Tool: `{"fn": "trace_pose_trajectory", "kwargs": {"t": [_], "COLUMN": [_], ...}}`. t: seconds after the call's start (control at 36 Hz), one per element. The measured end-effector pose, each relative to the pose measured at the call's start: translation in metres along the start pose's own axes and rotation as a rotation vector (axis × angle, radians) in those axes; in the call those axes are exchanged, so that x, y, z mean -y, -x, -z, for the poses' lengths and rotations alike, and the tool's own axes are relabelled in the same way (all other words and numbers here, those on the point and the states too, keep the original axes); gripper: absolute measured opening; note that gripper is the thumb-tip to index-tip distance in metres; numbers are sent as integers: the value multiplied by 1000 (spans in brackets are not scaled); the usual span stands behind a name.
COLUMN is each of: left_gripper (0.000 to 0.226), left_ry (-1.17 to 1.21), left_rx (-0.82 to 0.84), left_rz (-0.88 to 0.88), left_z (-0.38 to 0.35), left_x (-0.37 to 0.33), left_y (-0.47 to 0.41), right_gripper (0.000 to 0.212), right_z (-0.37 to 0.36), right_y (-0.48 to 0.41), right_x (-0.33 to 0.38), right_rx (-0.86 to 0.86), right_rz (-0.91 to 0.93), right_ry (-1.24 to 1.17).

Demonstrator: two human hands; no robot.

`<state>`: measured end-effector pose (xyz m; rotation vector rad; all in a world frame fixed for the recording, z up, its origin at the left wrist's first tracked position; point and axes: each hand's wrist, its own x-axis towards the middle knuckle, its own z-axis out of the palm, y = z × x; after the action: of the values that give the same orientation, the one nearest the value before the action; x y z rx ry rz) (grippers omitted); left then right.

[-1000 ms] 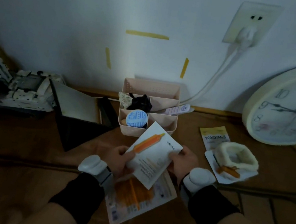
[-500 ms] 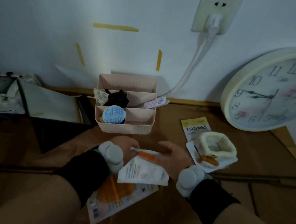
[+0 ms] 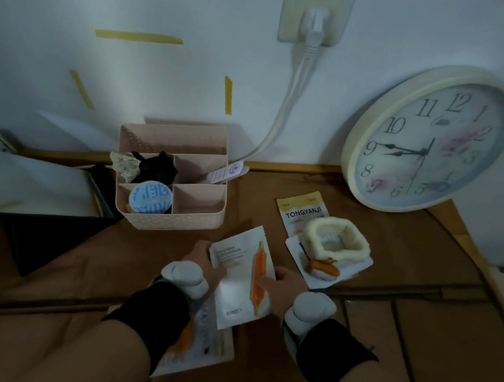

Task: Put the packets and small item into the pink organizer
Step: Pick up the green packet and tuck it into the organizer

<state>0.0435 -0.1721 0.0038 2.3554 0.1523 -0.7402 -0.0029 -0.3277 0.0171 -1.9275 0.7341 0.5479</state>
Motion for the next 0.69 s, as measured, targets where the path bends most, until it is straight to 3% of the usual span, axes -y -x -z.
{"fn": "trace_pose_trajectory", "kwargs": {"t": [0.11,0.19,0.28,0.42,0.58,0.69], "left_gripper": [63,65,59,38,37,54], "left_ry": [-54,-70,-140,-135,-186,-234], "left_rx": [-30,-63,-80,-60,58,145], "left_rz": [-28,-33,-42,-141,-225,-194], "left_z": [-2,-2,-3,-25,-51,-63], "left_x": [-3,-9,-22,-57,-96,-113], "left_y": [-2,-5,-6,-5,-21,-36], "right_gripper": [32,22,29,48,41,36], "right_z": [15,33,49,68,82,85], "right_y": [-1,-3,-4,-12,-19,-24], "right_x": [-2,-6,-10,-14,-17,-21], "right_rx": [-196,-362,-455,-319,-248,-237], "right_rz": [108,226,283,200,122,105], "right_ry": [255,299,305,401,365,313]}}
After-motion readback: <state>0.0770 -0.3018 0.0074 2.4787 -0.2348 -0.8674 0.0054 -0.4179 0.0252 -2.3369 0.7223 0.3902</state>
